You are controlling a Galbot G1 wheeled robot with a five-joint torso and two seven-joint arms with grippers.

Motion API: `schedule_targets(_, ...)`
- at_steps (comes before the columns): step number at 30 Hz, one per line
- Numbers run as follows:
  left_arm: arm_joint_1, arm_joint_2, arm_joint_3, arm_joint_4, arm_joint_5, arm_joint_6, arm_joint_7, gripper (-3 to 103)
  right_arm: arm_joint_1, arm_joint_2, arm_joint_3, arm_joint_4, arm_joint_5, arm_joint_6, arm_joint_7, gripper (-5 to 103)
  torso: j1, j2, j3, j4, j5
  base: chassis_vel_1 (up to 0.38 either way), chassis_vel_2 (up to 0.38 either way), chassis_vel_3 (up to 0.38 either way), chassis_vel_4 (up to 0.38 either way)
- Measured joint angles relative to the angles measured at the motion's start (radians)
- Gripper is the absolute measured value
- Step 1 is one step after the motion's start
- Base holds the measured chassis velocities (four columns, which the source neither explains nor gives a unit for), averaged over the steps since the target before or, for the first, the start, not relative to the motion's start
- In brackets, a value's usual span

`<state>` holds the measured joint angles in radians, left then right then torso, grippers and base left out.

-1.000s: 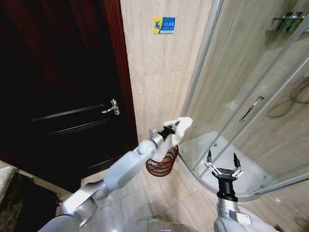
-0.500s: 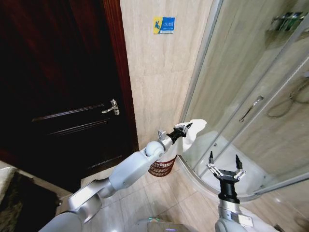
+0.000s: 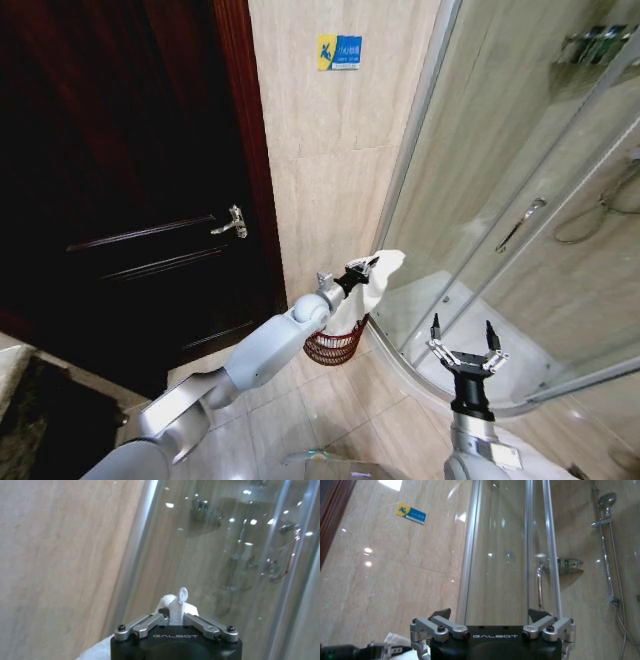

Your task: Discard the used towel into the hamper.

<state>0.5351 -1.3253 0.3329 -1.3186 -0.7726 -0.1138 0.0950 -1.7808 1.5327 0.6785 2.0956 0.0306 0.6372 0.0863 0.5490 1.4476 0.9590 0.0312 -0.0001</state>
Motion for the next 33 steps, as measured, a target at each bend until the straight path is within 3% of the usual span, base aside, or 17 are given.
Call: schedule_targets(33,0.006,-0.046,-0.021,0.215,0.078,-0.054,0.022,2,-0.013,-0.008,-0.004,-0.007,0.002,0.013,-0.009,100,0.000,0.000,0.000,-0.0001,0.0001,0.000,0.000,0.000,0.000)
